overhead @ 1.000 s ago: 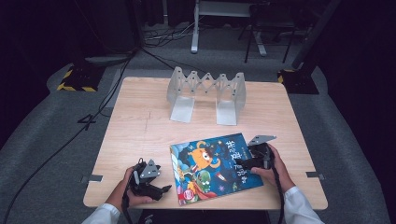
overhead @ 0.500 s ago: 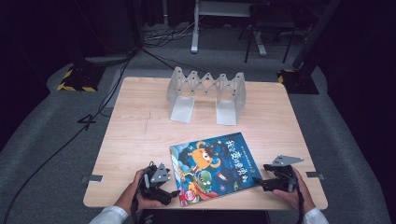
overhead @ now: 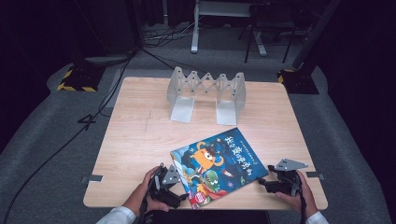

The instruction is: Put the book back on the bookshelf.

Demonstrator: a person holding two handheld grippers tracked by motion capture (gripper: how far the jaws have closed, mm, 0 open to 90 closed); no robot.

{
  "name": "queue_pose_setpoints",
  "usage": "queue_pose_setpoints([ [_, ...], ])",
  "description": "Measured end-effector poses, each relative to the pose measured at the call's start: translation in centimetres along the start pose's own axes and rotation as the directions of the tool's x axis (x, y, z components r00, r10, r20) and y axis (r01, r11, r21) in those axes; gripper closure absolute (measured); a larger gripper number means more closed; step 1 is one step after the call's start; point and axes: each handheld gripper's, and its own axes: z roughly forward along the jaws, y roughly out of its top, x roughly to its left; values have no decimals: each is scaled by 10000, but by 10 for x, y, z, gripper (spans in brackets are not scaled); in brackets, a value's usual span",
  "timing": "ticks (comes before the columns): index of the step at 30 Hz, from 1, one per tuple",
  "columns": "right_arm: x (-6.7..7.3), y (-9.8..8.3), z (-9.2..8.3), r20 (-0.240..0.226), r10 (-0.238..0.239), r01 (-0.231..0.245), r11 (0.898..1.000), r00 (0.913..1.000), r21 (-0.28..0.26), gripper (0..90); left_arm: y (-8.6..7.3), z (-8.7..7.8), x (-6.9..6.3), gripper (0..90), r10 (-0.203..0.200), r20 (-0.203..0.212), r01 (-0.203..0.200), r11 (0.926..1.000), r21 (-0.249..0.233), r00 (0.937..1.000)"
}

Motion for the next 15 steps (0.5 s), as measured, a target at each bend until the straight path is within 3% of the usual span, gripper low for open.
queue_pose_setpoints([
  [6, -7, 3, 3, 252, 253, -251, 9996, 9994, -96, 313, -6, -7, 37, 67, -747, -671, 749, 9972, 5, 9949],
  [8, -10, 5, 6, 363, 383, -380, 9992, 9986, -96, 313, -5, -7, 47, 68, -822, -743, 828, 9966, 48, 9938],
  [10, -12, 8, 7, 254, 413, -414, 9991, 9988, 34, 299, -4, -6, 58, 73, -849, -752, 854, 9963, 33, 9935],
  [13, -16, 10, 8, 108, 529, -529, 9986, 9985, -4, 287, 1, -2, 68, 88, -782, -365, 781, 9969, -38, 9963],
  [15, -18, 11, 9, -15, 562, -562, 9984, 9984, 8, 283, 6, 2, 71, 70, -404, -78, 405, 9991, 103, 9992],
])
